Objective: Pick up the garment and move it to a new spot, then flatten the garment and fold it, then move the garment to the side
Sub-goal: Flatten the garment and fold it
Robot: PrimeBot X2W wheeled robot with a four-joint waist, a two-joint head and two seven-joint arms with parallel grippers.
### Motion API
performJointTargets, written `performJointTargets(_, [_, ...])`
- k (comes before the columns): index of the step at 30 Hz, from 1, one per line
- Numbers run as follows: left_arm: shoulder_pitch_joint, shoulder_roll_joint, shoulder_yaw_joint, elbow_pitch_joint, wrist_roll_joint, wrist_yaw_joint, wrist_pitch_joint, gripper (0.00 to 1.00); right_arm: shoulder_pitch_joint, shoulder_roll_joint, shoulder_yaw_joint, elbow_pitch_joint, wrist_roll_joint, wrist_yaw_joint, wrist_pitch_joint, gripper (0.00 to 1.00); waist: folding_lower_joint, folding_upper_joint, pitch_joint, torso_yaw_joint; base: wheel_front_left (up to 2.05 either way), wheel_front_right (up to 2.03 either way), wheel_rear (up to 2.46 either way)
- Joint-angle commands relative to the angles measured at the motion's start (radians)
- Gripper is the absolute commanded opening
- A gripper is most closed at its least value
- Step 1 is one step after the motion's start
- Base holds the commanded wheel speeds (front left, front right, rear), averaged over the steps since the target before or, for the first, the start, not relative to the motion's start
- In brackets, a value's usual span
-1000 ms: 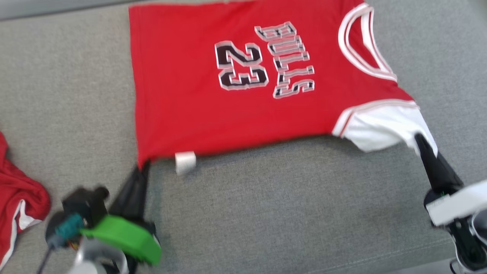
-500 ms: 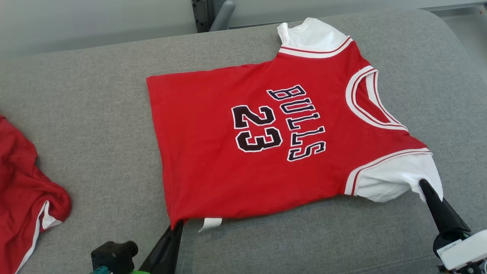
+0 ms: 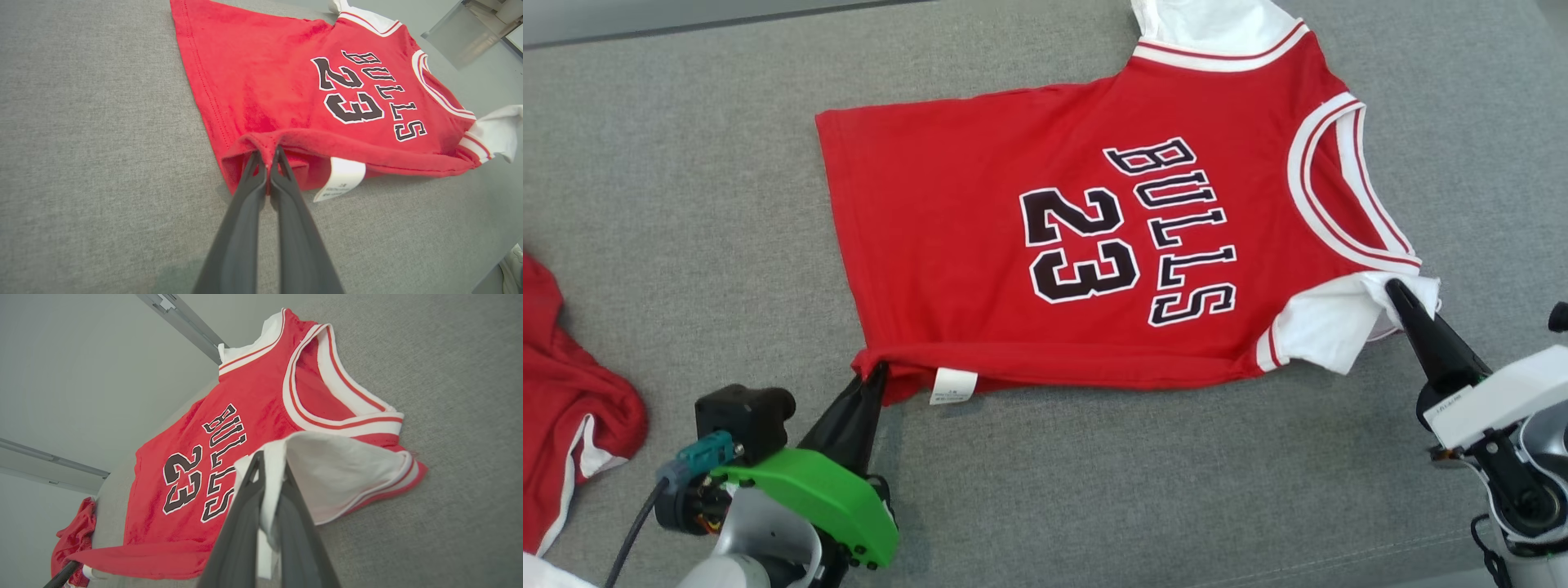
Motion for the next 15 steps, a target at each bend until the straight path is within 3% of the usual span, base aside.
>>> performJointTargets(1, [-0.044, 0.006, 0.002, 0.010, 0.004, -0.005, 0.018, 0.00, -0.048, -0.008, 0.009, 0.022, -0.011, 0.000, 0.013, 0.00, 0.0001, 0.0000, 0.053, 0.012, 0.00, 0.00, 0.00])
performJointTargets(15, [-0.273, 0.044, -0.004, 0.070, 0.046, 0.001, 0.178, 0.00, -0.366, -0.033, 0.070, 0.234, -0.061, 0.000, 0.055, 0.00, 0.0001, 0.0000, 0.148, 0.018, 0.00, 0.00, 0.00])
